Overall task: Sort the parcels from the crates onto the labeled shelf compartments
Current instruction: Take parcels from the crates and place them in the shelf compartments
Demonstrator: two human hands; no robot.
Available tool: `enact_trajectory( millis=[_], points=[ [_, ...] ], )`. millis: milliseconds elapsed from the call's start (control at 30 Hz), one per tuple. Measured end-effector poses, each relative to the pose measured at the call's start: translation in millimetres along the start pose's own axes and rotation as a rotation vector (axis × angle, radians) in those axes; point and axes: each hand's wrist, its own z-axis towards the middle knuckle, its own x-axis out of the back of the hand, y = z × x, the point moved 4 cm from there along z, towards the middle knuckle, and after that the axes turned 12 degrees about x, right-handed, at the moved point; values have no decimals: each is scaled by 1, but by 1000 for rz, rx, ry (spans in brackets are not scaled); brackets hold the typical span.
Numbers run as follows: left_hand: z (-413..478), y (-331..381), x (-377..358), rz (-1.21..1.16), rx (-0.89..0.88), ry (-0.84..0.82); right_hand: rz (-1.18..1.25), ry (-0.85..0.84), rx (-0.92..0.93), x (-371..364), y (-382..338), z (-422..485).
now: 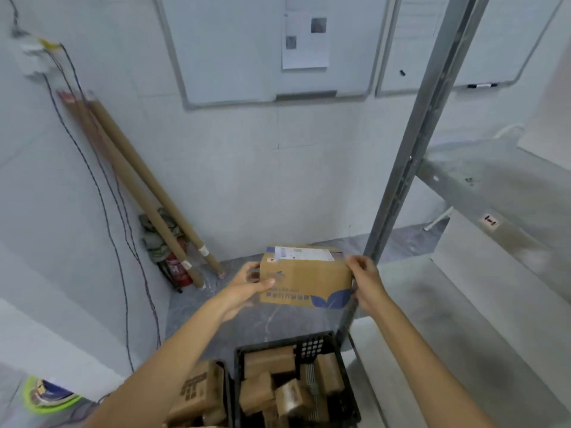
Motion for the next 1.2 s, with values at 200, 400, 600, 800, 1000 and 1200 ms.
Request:
enact_trajectory(
  millis=[200,400,600,800,1000,1200],
  points=[
    [-23,19,6,-226,46,-172,57,-30,141,-5,-28,-15],
    [-33,36,2,-266,-17,-68,141,-83,190,-6,-46,-12],
    [-40,55,-12,-187,-143,-98,61,-211,-13,-6,-43,-7],
    [-42,67,-14,-235,-214,-161,90,-212,-36,-1,-49,2],
    [-44,78,-17,-198,-303,-225,160,-162,-10,-3,-56,10],
    [-23,75,-20,-152,-310,35,217,-120,58,-21,-61,6]
  ],
)
